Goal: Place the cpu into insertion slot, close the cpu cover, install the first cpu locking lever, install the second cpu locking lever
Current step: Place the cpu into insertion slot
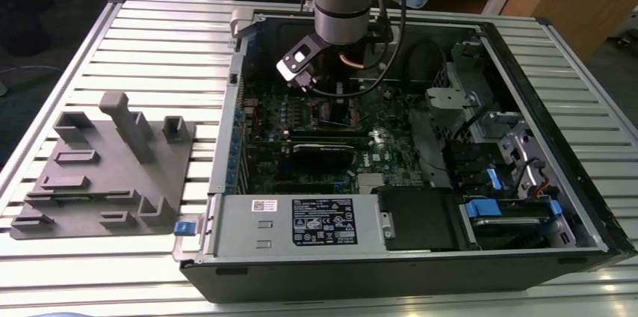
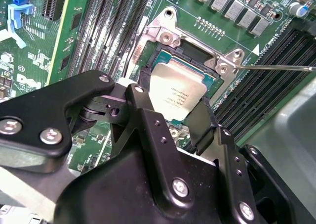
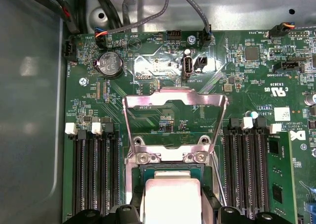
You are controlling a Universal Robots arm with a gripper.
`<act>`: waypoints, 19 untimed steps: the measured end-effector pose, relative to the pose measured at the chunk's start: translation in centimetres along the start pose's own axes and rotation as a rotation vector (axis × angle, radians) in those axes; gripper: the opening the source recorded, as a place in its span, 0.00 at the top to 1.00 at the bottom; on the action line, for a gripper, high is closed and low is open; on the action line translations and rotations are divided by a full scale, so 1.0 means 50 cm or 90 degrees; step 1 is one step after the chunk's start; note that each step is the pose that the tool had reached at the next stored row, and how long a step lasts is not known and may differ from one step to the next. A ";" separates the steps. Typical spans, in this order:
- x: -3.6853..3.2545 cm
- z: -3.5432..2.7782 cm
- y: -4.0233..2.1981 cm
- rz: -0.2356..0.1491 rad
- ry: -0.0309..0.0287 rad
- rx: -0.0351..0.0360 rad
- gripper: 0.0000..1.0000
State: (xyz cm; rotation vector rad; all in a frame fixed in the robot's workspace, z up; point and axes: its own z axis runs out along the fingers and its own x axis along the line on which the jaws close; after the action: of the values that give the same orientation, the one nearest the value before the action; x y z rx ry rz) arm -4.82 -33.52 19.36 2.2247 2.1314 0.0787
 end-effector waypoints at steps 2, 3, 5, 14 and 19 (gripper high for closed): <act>0.000 0.000 0.000 0.000 0.0000 0.0000 0.46; 0.000 0.000 0.000 0.000 -0.0001 0.0001 0.46; 0.000 0.000 0.000 0.000 -0.0001 0.0001 0.46; 0.000 0.000 0.000 0.000 -0.0001 0.0001 0.33; 0.000 -0.013 0.001 0.000 -0.0001 0.0000 0.33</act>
State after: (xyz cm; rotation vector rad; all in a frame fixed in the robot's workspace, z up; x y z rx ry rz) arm -4.82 -33.53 20.03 2.2247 2.1313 0.0785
